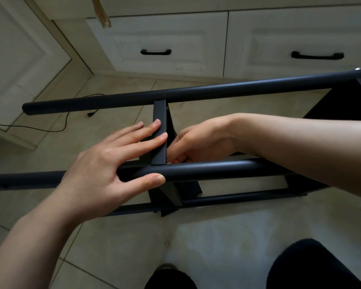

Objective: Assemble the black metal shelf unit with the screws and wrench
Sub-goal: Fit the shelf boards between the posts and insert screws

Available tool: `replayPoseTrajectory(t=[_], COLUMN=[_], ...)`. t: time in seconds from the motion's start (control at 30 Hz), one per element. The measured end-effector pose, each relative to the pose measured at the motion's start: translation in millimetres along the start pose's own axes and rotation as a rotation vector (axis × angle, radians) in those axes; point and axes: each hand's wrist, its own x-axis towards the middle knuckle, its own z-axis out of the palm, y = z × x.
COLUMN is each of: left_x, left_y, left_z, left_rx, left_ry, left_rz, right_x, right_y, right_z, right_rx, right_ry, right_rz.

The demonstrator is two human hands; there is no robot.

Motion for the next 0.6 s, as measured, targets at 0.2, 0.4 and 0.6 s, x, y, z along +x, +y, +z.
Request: replayPoseTrajectory(t=[0.2,0.4,0.6], left_x=[-1,-1,0], left_y=[-1,2,9], left_z=[-1,-4,-9], left_rx=[0.005,-0.019,-0.049], left_ry=[-0.014,-0.051,-0.145], left_rz=[-0.009,-0.033,-0.083], right_x=[1,-9,-25], right_y=[-2,-4,-8], right_z=[7,13,22], right_rx=[-0.030,-0.048,-0.222], right_ry=[0.067,0.159,0.209], right_rz=[-0.002,-0.043,0.034])
